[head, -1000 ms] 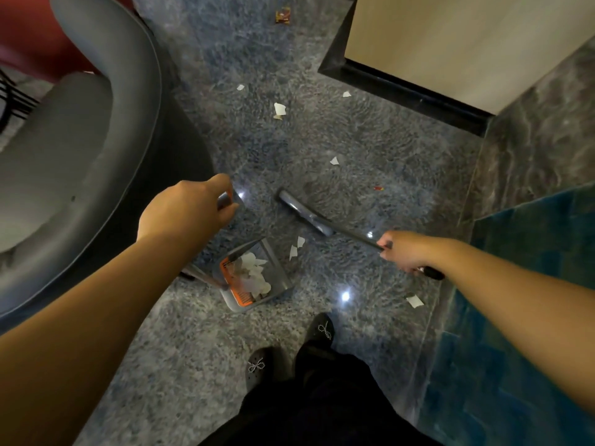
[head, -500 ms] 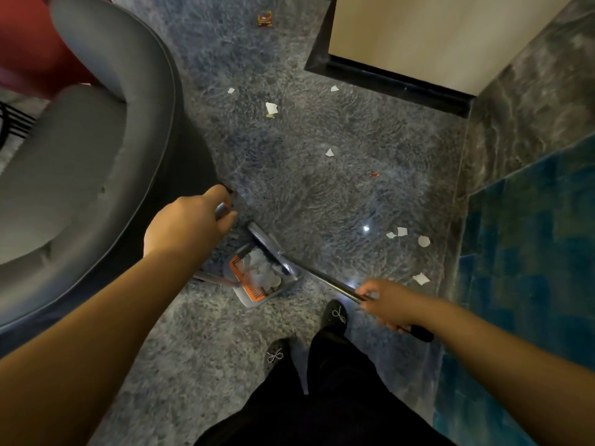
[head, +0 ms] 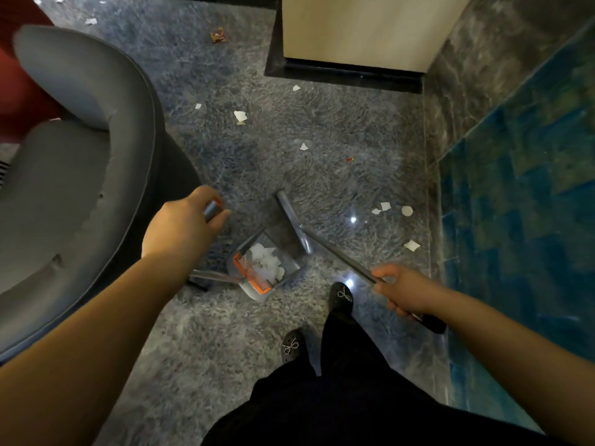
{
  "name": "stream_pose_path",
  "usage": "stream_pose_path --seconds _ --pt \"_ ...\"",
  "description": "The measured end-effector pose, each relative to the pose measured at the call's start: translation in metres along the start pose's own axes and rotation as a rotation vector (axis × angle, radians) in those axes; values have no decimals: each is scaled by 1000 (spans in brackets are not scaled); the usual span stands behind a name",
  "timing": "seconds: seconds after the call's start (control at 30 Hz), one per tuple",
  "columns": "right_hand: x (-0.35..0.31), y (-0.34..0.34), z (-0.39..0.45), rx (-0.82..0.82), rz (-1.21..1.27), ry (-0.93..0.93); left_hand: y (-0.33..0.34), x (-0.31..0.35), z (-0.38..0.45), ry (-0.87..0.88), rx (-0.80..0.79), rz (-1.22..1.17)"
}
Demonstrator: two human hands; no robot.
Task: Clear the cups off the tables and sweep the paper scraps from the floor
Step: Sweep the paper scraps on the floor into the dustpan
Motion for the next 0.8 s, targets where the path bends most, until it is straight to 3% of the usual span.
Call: stream_pose_path --seconds 0.4,0.8 --pt "61 -83 -16 185 225 112 31 118 60 294 -88 -7" --pt "115 -217 31 268 333 229 127 284 160 438 -177 23"
Point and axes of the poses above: each hand's wrist, its own z-axis towards the middle knuckle, its own y-axis out of the palm, x = y × z, the point moved 8 cm from there along z, towards the middle knuckle, and after that the axes turned 3 degrees about y, right-handed, at the moved point
